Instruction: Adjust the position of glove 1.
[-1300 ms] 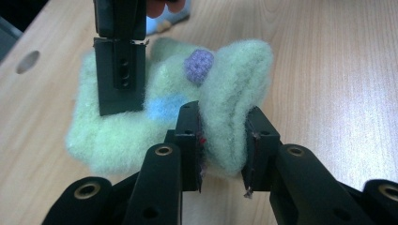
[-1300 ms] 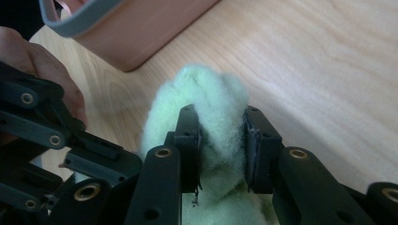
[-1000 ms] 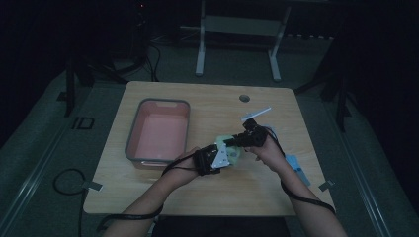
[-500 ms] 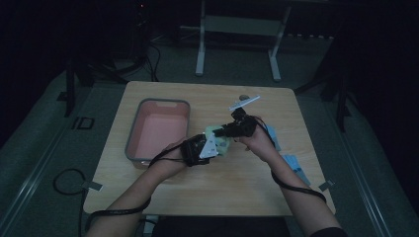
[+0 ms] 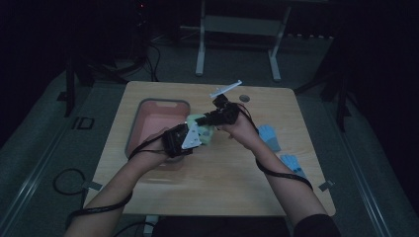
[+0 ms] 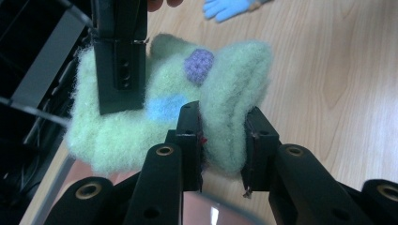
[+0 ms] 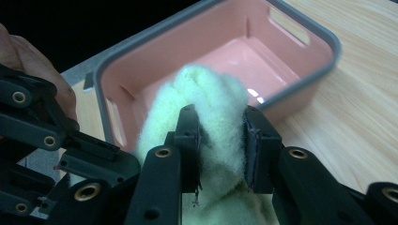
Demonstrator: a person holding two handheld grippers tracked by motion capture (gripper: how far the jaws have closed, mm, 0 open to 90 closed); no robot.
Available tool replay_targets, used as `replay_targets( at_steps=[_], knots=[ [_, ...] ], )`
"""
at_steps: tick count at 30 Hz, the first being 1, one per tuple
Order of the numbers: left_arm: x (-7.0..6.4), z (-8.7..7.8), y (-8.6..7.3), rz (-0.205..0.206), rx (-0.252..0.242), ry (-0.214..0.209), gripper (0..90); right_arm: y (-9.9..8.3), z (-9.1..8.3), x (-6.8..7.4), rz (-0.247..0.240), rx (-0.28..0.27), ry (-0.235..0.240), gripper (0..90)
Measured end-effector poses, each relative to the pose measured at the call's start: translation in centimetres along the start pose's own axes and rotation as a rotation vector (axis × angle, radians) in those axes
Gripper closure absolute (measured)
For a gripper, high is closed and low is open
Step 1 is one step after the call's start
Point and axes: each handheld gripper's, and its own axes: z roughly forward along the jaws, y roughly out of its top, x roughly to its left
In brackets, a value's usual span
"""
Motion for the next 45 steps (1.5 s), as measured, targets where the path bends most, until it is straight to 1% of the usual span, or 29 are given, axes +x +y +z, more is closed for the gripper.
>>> replay_targets(
  at_steps=[5,8,11,13,16,19,22,26,28,30,32,33,35,37,38,39,41,42,43,45],
  knots=[
    [0.9,-1.1,-1.5,-0.003,0.026,0.028,72.3,1.9,1.8,0.7,-0.020,0.001,0.010,70.6],
    [1.3,-1.6,-2.6,-0.014,0.035,0.041,72.3,2.8,3.1,1.2,-0.036,0.002,0.009,70.6],
    [1.8,-2.1,-3.9,-0.022,0.048,0.048,72.3,3.5,4.4,1.3,-0.031,0.005,0.027,70.6],
    [2.1,-2.3,-4.7,-0.020,0.062,0.058,72.2,4.0,5.5,1.3,-0.036,0.008,0.033,70.6],
    [2.6,-2.4,-6.1,-0.024,0.081,0.052,72.2,4.7,7.2,1.6,-0.046,0.023,0.036,70.6],
    [3.2,-2.3,-7.6,-0.054,0.097,0.038,72.1,5.2,9.2,1.7,-0.054,0.032,0.039,70.6],
    [3.6,-2.2,-9.0,-0.073,0.110,0.031,72.0,5.4,10.9,1.7,-0.045,0.034,0.046,70.6],
    [3.8,-1.4,-10.5,-0.108,0.120,0.014,72.0,5.3,12.7,1.6,-0.052,0.040,0.040,70.6],
    [3.9,-0.9,-11.0,-0.111,0.134,0.001,72.0,5.1,13.6,1.4,-0.042,0.055,0.036,70.6],
    [3.9,-0.3,-11.3,-0.122,0.146,-0.022,72.0,4.9,14.3,1.2,-0.038,0.077,0.026,70.6],
    [3.9,0.3,-11.5,-0.127,0.164,-0.038,71.9,4.7,14.9,1.2,-0.054,0.102,0.013,70.6],
    [4.0,0.6,-11.6,-0.147,0.175,-0.046,71.9,4.6,15.2,1.1,-0.058,0.112,0.008,70.6],
    [4.3,1.0,-11.6,-0.159,0.185,-0.054,71.8,4.4,15.7,0.8,-0.047,0.117,-0.002,70.5],
    [4.7,1.4,-11.8,-0.170,0.188,-0.063,71.7,4.3,15.9,0.6,-0.033,0.115,-0.008,70.3],
    [4.8,1.8,-11.8,-0.177,0.191,-0.076,71.7,4.3,16.0,0.4,-0.027,0.117,-0.013,69.8],
    [4.9,2.1,-11.8,-0.181,0.198,-0.083,71.4,4.2,16.0,0.3,-0.023,0.124,-0.015,68.0],
    [5.0,2.8,-11.7,-0.196,0.217,-0.103,71.3,4.0,16.1,0.1,-0.012,0.142,-0.041,62.8],
    [5.0,3.2,-11.6,-0.196,0.219,-0.110,71.0,3.9,16.1,0.0,-0.012,0.148,-0.054,60.4],
    [5.0,3.5,-11.5,-0.202,0.228,-0.119,70.9,3.7,16.0,-0.1,-0.013,0.151,-0.059,58.1],
    [4.9,4.0,-11.4,-0.195,0.242,-0.122,70.5,3.4,15.6,-0.6,0.002,0.141,-0.050,55.5]
  ],
)
